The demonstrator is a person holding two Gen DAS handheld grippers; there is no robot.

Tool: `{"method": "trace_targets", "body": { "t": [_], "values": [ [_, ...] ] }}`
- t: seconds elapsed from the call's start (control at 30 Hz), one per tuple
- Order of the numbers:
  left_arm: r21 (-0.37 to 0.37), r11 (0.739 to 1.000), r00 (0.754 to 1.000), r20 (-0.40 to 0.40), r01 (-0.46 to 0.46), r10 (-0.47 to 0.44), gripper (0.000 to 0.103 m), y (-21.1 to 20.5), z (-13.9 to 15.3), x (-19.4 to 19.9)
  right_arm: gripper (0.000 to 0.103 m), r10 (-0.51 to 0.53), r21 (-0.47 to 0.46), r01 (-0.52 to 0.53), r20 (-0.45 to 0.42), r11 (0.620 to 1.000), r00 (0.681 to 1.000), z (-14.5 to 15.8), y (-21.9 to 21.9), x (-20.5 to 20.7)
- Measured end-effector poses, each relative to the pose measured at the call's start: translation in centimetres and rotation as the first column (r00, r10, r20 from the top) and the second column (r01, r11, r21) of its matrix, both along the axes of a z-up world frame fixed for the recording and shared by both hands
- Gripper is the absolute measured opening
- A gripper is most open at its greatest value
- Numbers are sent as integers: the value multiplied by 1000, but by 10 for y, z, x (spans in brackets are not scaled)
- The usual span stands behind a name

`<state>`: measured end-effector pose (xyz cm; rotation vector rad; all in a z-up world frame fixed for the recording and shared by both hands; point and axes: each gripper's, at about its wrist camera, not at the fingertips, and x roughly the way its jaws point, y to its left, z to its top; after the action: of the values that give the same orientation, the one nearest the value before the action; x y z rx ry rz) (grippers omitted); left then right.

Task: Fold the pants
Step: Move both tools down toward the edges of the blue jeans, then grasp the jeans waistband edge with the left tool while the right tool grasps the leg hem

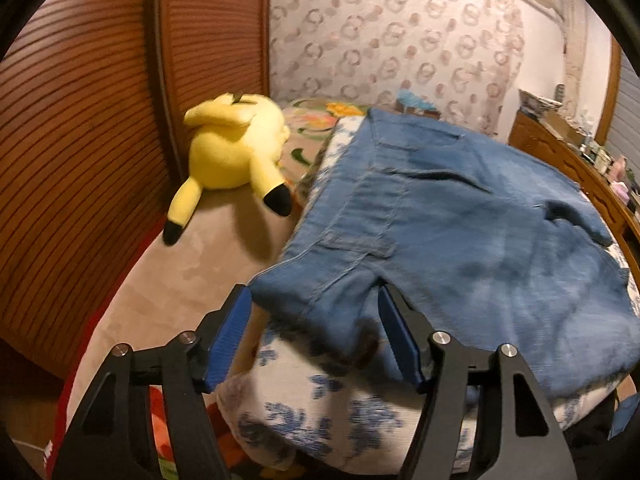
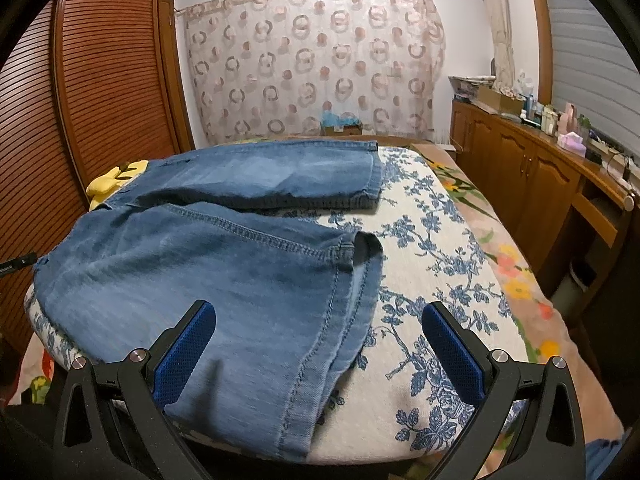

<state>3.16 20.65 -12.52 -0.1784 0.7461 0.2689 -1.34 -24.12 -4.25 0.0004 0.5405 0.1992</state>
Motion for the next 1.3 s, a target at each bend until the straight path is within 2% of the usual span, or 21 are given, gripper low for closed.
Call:
{"method": "trace_targets", "body": {
  "t": [0.23,0.4,0.6,0.8,1.0,1.07,1.2,1.3],
  "values": [
    [-31,999,999,-40,-20,19,65,12,-23,3,103,15,6,-15,-29,1000,999,-1,-1,-6],
    [-39,999,999,-37,-8,6,65,10,-21,2,103,38,-8,-39,-65,999,997,-4,-1,-6],
    [-76,997,1000,-15,19,-20,48,13,-21,7,102,59,-8,-60,-93,998,994,-2,2,-13],
    [-68,998,1000,-12,19,-20,42,10,-19,7,98,89,-12,-91,-110,996,990,-1,3,-17],
    [-64,997,999,18,32,-31,26,8,-13,7,86,120,-23,-124,-127,992,985,-2,8,-22],
    [-59,998,999,39,33,-31,23,6,-8,5,78,132,-27,-137,-124,990,983,-1,10,-23],
    [-44,998,998,62,35,-32,20,1,1,2,76,145,-56,-152,-117,987,983,0,10,-25],
    [-41,998,996,75,42,-39,19,-1,7,1,68,149,-62,-157,-112,986,983,-1,10,-23]
  ]
}}
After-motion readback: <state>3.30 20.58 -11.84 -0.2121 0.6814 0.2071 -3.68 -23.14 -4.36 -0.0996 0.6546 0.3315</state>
